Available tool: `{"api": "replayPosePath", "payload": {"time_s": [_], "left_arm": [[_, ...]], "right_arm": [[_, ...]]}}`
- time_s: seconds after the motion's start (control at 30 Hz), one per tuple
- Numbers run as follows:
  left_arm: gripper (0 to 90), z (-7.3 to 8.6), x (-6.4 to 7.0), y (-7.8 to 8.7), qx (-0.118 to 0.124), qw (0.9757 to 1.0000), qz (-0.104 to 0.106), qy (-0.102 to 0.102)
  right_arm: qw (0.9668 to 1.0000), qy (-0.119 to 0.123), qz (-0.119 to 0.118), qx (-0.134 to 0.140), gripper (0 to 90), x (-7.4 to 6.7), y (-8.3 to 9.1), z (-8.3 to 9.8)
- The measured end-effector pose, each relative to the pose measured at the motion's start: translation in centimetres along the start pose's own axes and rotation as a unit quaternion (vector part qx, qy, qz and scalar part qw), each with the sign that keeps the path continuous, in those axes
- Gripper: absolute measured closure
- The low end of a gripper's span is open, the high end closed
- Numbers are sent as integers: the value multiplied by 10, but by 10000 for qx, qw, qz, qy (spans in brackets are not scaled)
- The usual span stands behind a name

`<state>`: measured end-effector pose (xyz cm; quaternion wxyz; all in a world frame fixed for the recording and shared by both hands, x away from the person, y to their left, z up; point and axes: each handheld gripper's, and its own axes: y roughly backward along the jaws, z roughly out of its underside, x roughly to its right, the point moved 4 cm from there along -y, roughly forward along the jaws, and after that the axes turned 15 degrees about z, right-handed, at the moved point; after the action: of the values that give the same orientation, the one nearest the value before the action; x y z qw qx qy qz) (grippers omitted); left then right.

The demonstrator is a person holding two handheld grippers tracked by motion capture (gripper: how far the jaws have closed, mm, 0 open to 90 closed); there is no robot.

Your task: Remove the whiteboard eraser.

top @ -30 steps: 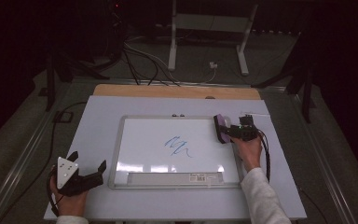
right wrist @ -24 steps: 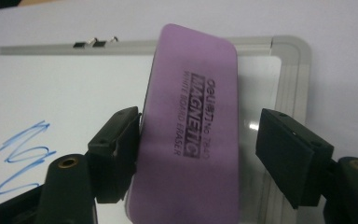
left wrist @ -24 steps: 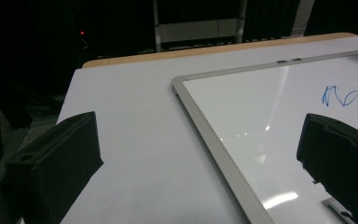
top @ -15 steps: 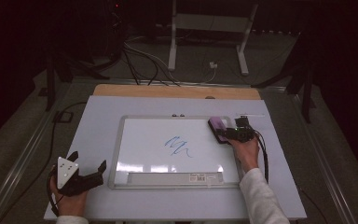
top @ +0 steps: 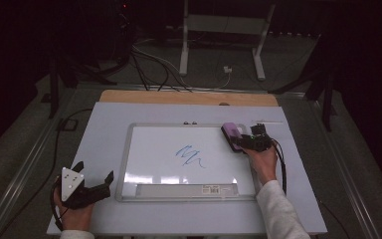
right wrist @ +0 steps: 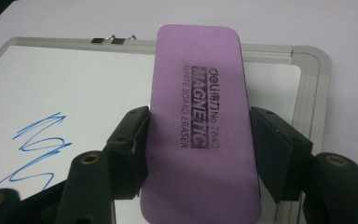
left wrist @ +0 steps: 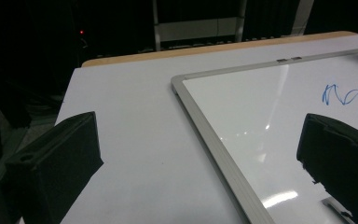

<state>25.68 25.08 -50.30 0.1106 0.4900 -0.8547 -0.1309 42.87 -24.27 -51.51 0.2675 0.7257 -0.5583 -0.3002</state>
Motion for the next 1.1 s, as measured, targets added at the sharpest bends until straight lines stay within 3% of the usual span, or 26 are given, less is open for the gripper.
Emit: {"api": "replayPosePath", "payload": {"time_s": [0.53, 1.1], "left_arm": [[4, 0, 0, 1, 3, 10000, 6, -18], [4, 0, 0, 1, -4, 10000, -1, -23]], "right_arm": [[9992, 366, -30, 164, 411, -19, 12, -8], [9966, 794, -133, 183, 411, -43, 13, -6]]}}
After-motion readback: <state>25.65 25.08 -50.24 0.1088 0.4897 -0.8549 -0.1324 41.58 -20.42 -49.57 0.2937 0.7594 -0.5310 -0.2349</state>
